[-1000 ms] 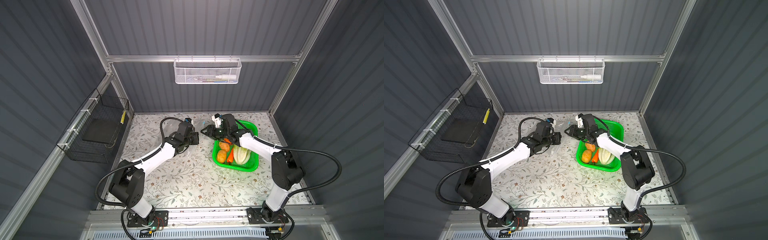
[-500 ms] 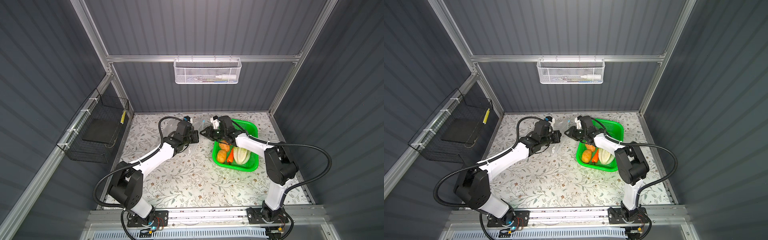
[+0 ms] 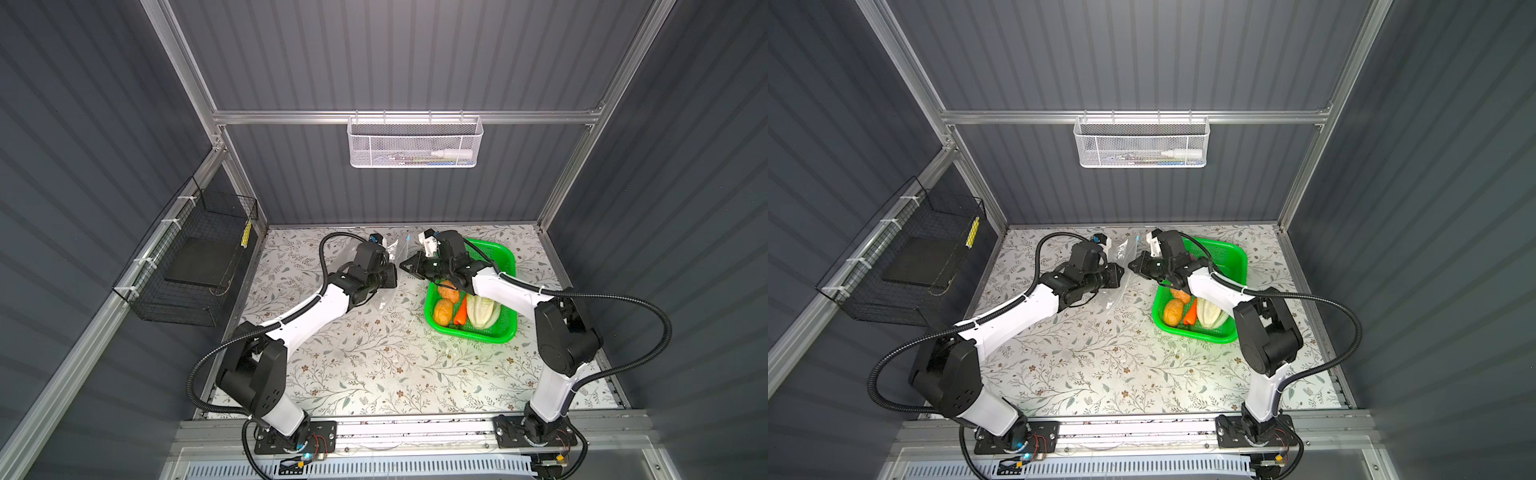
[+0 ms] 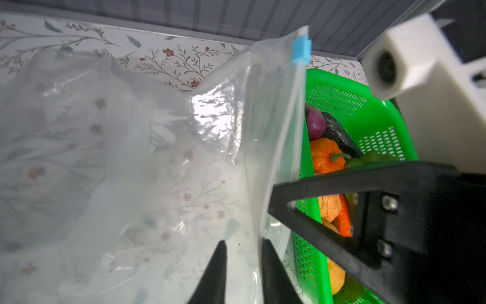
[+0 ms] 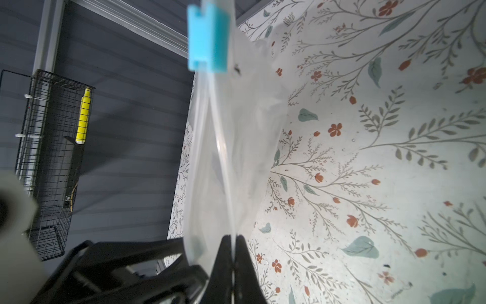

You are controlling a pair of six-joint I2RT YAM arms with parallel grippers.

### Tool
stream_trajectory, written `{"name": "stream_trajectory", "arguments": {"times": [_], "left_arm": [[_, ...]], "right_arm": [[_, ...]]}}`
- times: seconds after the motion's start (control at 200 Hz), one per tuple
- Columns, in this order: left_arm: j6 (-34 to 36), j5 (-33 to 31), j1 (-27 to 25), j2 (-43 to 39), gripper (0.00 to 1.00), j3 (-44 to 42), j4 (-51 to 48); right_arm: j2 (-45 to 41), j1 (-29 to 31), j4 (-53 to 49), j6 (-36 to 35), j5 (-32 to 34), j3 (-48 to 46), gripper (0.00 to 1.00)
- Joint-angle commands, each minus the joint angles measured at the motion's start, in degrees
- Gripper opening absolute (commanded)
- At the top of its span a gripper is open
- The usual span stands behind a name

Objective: Place the food in the zip-top bag and seal the zipper

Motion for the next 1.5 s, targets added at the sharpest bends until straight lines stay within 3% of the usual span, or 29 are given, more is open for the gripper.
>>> {"name": "stream_trajectory", "arguments": {"times": [0.0,0.085,0.26,0.615,0.84,1.166,1.341,1.466,1.496], "left_arm": [[3.4,-1.2,-0.2,1.0,0.35,2.8,-3.5],[3.7,-0.6,-0.1,1.0,0.5,3.1,-3.5],[3.0,2.2,-0.2,0.0,0.62,3.3,-3.0],[6.6,1.4,-0.8,2.1,0.57,4.9,-6.2],[9.6,2.4,-2.1,2.8,0.68,6.7,-8.5],[13.3,-7.1,-3.1,4.8,0.37,10.4,-13.9],[14.2,-11.0,-4.4,5.4,0.34,11.9,-15.8],[13.8,-11.5,-4.3,5.0,0.03,11.8,-14.8],[13.6,-11.2,-4.4,4.8,0.0,11.9,-14.8]], "right_arm": [[-0.9,0.7,-3.0,0.0,0.7,0.4,0.0],[-0.5,0.9,-4.2,0.2,1.3,1.2,0.0],[0.6,1.1,-5.7,0.8,2.2,2.2,0.0],[0.1,1.1,-5.3,1.4,-0.2,3.1,0.0],[0.8,1.1,-6.1,1.7,-1.1,4.2,0.0],[-0.3,1.1,-8.1,1.1,-0.1,4.3,0.0],[0.1,1.1,-8.6,0.8,0.0,4.8,0.0],[0.6,1.1,-9.6,-0.3,0.1,5.1,0.0],[0.9,1.1,-9.9,-0.8,0.1,5.2,0.0]]}}
